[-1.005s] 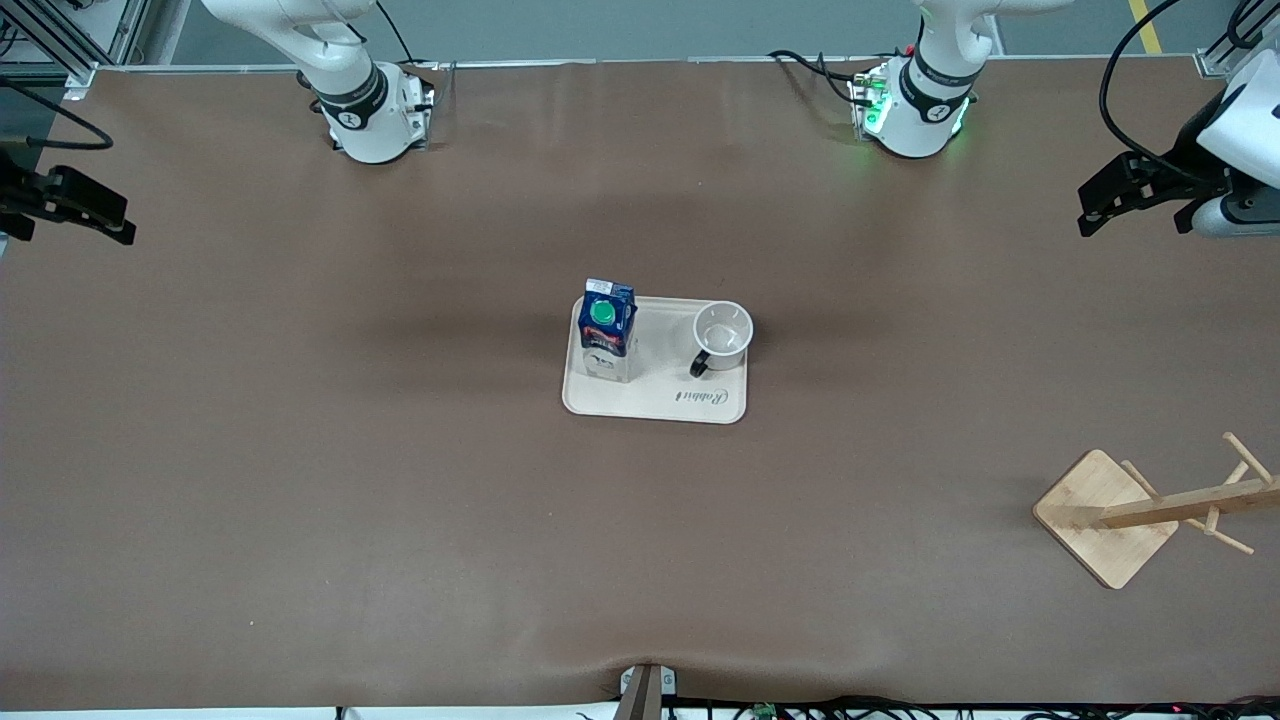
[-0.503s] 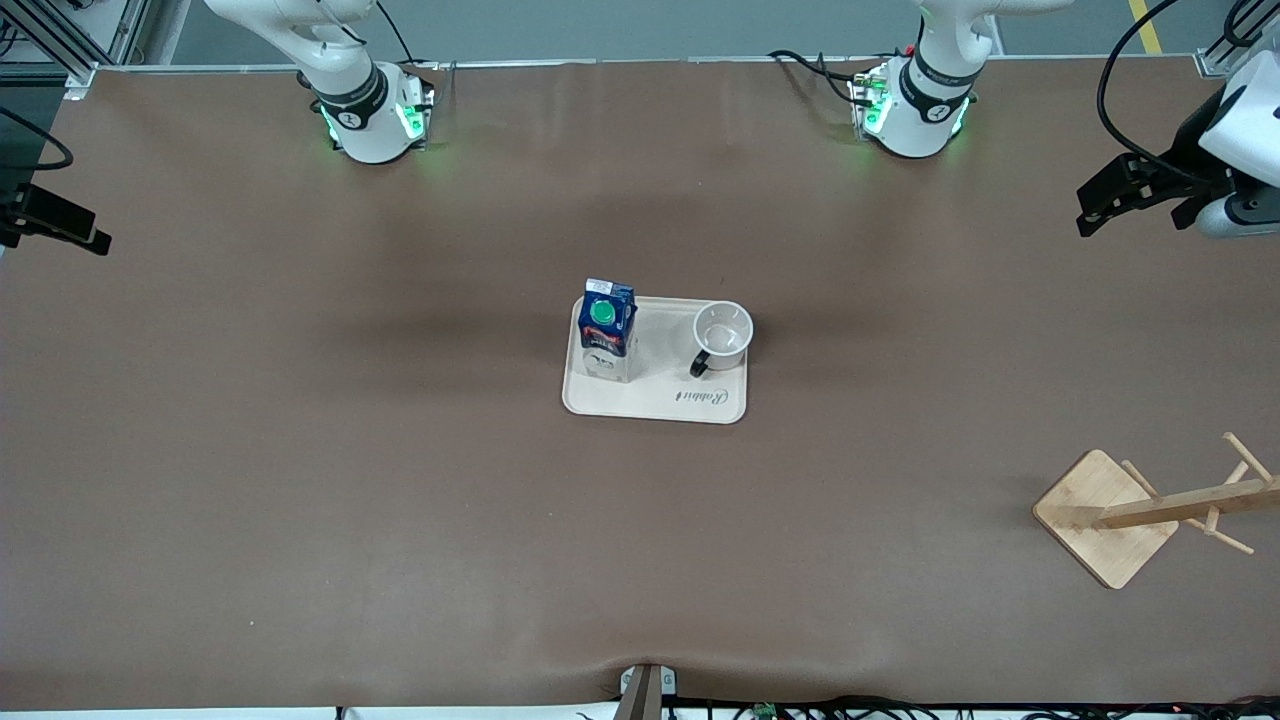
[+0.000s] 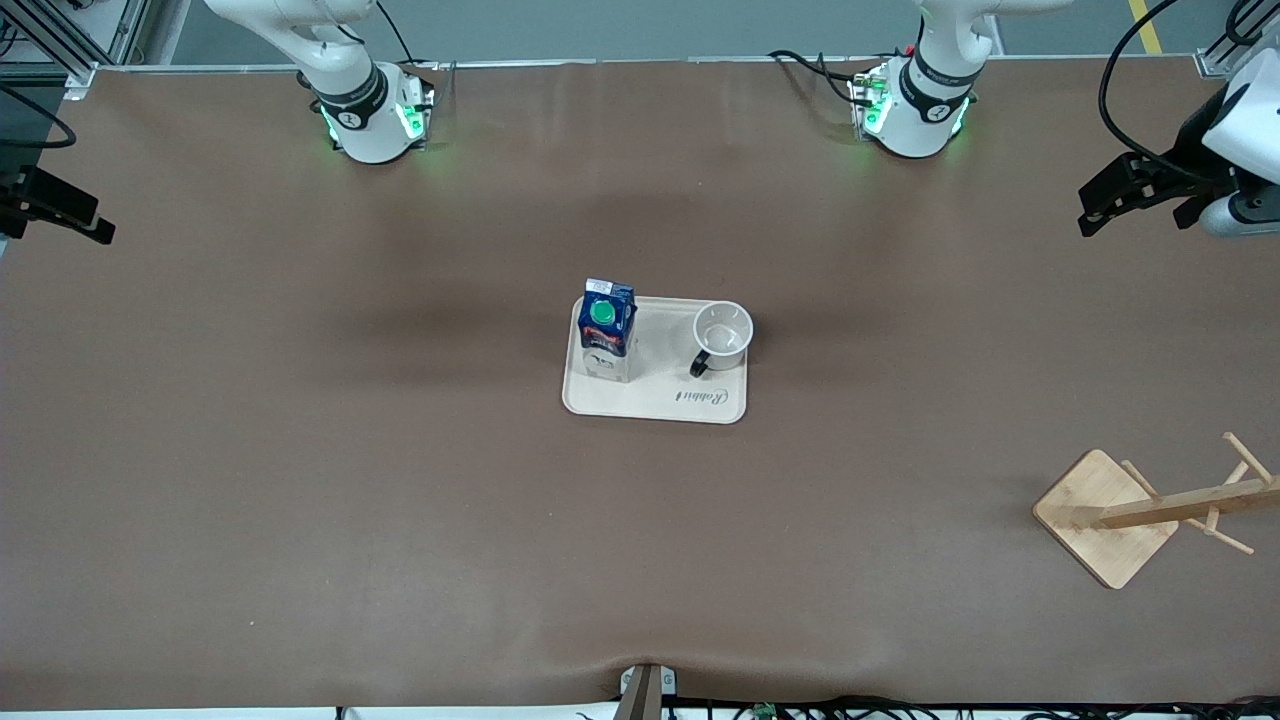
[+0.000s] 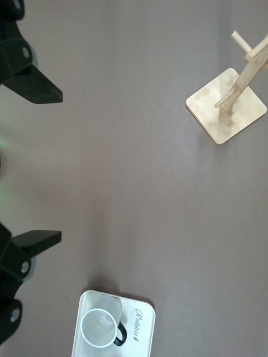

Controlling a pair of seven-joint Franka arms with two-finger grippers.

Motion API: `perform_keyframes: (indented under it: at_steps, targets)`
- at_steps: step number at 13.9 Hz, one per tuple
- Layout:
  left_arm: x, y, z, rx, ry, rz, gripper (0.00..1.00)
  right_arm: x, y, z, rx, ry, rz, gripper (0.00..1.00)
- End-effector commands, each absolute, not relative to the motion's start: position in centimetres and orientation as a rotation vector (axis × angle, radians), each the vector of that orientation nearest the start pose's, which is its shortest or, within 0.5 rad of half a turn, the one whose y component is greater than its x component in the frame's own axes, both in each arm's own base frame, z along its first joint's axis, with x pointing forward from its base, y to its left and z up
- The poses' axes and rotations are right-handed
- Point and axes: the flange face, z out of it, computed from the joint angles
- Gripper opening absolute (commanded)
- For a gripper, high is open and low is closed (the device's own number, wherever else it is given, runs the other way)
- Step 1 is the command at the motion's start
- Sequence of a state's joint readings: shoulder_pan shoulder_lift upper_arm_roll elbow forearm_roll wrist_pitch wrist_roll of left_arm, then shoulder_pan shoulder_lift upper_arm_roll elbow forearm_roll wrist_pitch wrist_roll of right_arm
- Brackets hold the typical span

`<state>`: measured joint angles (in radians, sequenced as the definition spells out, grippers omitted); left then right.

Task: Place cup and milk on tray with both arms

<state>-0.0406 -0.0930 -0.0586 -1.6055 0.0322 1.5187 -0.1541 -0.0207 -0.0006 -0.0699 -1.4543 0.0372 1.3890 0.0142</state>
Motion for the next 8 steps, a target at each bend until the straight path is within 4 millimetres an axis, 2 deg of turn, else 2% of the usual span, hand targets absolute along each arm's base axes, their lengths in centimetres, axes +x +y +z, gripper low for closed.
perform_keyframes:
  at_steps: [1,8]
  targets:
    - [51.87,-5.09,65.77,-3.121,-0.102,-0.021,1.00,52.45,-4.45,66.42,-3.081,0.138,0.077,1.00]
    - [51.86,-5.17,65.77,-3.121,-0.100,-0.021,1.00,52.75,-5.21,66.21,-3.095,0.156,0.063,1.00]
